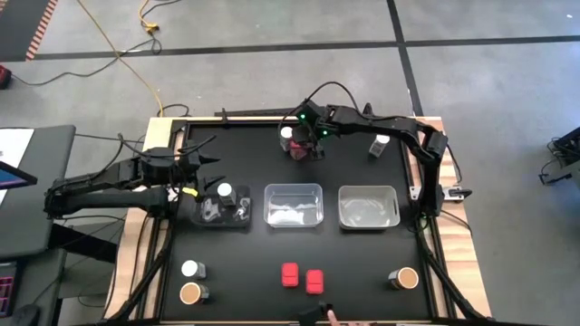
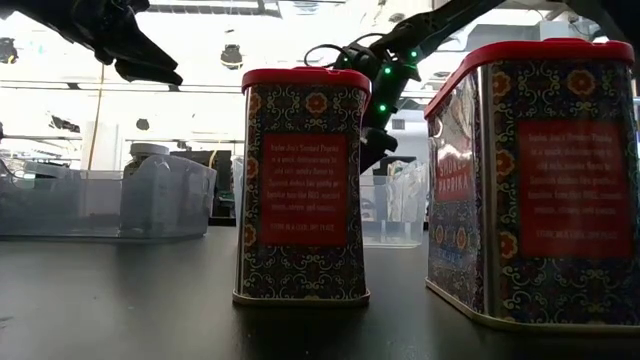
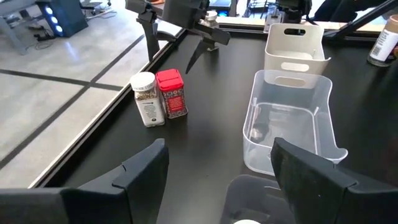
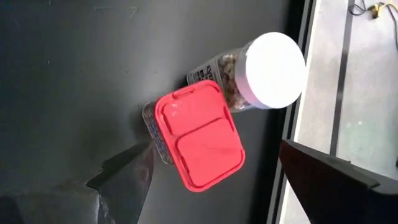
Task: Sort spices by type
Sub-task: Put the top red seasoning can into the white bin
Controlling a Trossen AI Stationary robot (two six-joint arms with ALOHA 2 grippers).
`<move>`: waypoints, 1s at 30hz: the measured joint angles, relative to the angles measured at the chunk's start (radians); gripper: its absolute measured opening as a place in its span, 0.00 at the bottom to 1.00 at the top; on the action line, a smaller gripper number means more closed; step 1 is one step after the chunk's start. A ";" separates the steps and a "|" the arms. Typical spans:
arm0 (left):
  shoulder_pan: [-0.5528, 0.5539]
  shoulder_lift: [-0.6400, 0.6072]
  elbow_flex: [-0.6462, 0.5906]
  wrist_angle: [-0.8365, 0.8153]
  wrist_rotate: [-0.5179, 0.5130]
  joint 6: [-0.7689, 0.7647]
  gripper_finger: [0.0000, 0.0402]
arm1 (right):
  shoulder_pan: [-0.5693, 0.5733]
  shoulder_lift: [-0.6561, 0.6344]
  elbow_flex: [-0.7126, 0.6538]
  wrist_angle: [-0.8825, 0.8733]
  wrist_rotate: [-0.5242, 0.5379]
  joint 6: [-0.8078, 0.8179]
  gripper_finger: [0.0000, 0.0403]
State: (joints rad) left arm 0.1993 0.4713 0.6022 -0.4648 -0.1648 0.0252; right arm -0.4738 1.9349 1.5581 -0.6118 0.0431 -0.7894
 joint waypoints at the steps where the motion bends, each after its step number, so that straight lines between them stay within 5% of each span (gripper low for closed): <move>1: 0.000 0.000 0.000 0.000 0.000 -0.003 0.67 | -0.003 0.002 0.000 -0.002 -0.012 -0.004 0.94; 30: -0.001 0.000 0.000 -0.001 0.000 -0.027 0.67 | -0.034 0.098 0.000 0.056 -0.095 -0.112 0.94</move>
State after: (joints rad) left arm 0.1986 0.4710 0.6022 -0.4659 -0.1650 -0.0013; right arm -0.5079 2.0326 1.5585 -0.5561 -0.0521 -0.9016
